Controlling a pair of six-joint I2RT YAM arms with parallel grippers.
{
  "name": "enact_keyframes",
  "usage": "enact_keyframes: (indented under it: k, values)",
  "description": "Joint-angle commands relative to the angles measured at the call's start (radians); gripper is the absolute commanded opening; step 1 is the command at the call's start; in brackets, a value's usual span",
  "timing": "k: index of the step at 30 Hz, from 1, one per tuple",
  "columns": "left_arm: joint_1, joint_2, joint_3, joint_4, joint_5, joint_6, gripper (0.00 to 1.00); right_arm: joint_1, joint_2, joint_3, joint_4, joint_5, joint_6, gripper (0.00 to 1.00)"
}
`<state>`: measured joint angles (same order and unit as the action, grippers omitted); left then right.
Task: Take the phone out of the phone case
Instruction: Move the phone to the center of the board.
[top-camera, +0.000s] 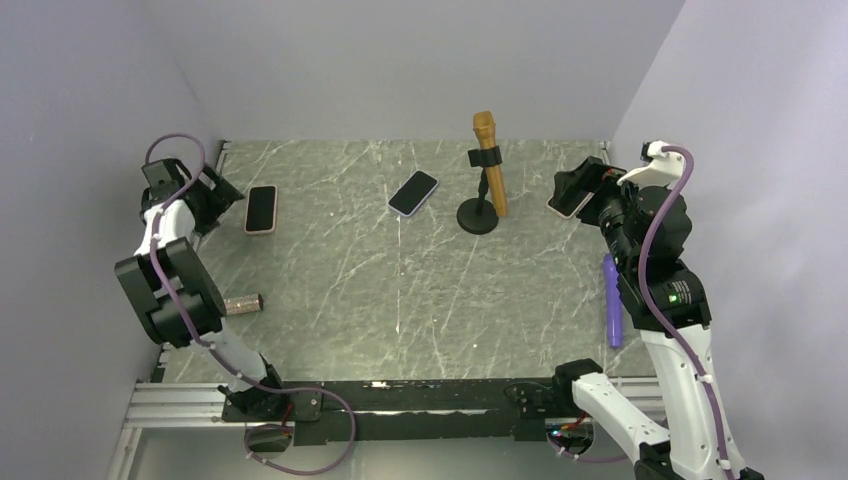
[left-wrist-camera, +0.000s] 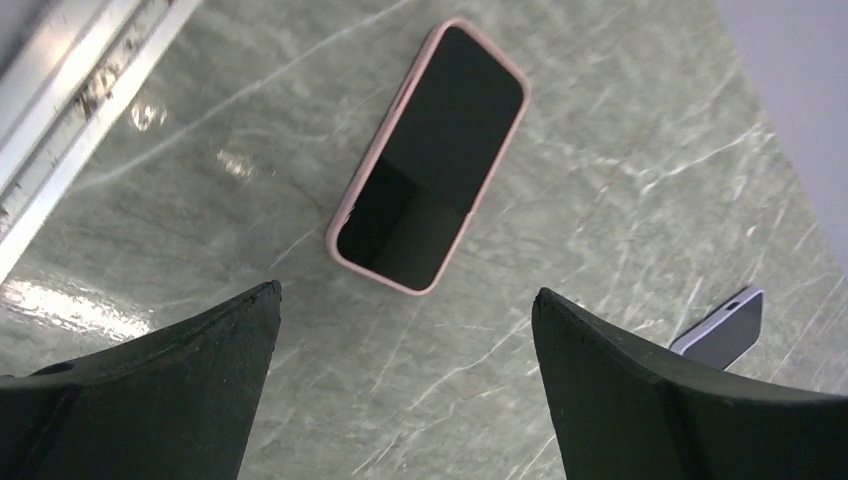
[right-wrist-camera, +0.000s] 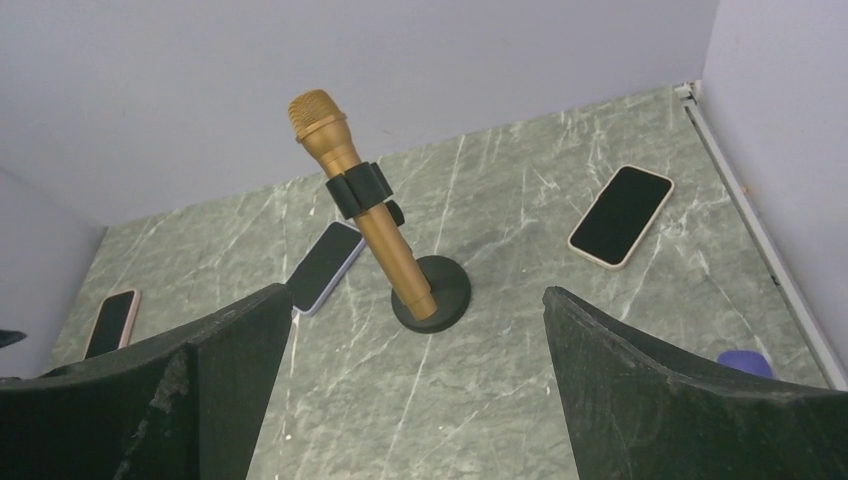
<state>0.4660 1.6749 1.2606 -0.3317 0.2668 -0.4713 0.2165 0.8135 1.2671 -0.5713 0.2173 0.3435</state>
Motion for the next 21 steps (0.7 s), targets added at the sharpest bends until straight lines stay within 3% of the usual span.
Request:
enact_keyframes:
  k: [1, 12, 21]
  values:
    - [0.019, 0.064, 0.052, -0.042, 0.058, 0.009, 0.99, -0.003, -0.018, -0.007, 0.046, -0.038, -0.009, 1.0]
    - [0.019, 0.274, 0.161, -0.122, 0.056, 0.063, 0.99, -0.003, -0.043, -0.02, 0.045, -0.062, -0.003, 1.0]
    - [0.006, 0.327, 0.185, -0.098, 0.055, 0.05, 0.99, -0.003, -0.071, -0.05, 0.057, -0.065, 0.017, 1.0]
